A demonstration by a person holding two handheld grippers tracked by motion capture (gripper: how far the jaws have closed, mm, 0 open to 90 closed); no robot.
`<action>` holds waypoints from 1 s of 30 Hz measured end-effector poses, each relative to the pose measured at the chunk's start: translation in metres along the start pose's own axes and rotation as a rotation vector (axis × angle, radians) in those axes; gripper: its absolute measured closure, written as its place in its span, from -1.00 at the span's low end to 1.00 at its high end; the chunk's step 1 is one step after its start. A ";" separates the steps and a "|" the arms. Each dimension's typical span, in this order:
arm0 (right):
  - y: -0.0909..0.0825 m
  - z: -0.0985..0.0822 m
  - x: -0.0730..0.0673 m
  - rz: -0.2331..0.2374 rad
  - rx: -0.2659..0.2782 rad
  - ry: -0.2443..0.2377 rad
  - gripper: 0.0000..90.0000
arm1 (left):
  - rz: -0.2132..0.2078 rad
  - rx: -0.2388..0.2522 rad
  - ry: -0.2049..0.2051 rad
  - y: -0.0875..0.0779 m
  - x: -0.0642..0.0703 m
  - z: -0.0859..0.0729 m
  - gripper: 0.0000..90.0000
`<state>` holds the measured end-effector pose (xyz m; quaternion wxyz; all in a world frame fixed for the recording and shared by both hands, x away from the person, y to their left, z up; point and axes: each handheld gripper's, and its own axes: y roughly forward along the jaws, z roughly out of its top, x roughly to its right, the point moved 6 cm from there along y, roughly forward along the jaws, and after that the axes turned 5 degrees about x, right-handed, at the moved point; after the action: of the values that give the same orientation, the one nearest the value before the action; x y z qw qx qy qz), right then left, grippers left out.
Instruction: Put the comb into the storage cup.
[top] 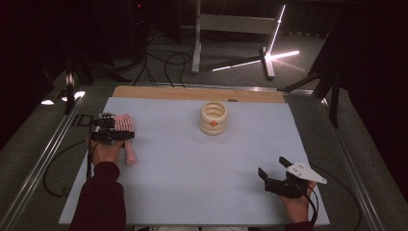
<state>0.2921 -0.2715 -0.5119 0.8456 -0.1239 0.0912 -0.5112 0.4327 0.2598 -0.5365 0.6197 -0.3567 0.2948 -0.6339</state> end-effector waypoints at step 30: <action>0.001 -0.002 0.001 -0.006 -0.008 -0.004 -0.81 | 0.090 -0.138 -0.058 0.017 0.010 -0.015 -0.58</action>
<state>0.2930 -0.2726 -0.5137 0.8438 -0.1287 0.0913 -0.5130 0.4306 0.2476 -0.5580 0.6295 -0.4032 0.3357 -0.5731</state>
